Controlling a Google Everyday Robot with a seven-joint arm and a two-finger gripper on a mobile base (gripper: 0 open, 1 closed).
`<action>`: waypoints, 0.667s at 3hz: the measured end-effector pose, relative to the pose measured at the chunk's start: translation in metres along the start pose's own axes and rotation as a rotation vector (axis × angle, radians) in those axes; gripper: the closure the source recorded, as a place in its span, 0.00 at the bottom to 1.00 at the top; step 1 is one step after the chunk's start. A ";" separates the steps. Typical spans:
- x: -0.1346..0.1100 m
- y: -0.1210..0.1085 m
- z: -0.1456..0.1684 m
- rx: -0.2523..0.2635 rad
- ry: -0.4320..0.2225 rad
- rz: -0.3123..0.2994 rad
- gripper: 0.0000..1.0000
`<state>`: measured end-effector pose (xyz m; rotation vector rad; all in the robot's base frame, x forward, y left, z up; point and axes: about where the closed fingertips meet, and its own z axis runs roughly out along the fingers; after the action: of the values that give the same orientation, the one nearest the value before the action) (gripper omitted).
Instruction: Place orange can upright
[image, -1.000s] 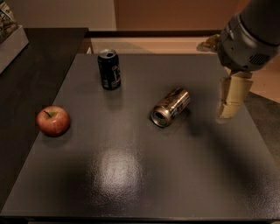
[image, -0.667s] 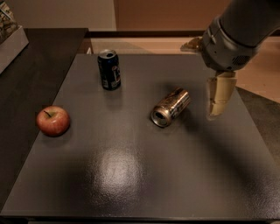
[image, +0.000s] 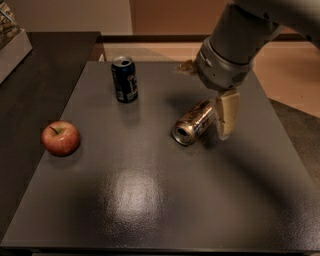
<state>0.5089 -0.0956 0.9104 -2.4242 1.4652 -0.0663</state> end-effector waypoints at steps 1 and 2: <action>-0.008 0.002 0.021 -0.063 -0.013 -0.122 0.00; -0.014 0.011 0.038 -0.129 -0.013 -0.229 0.00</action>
Offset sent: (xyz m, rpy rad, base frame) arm -0.0171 0.0193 -0.0611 -0.1614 0.1150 0.3709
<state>0.5003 -0.0796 0.8726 -2.6818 1.2150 -0.0055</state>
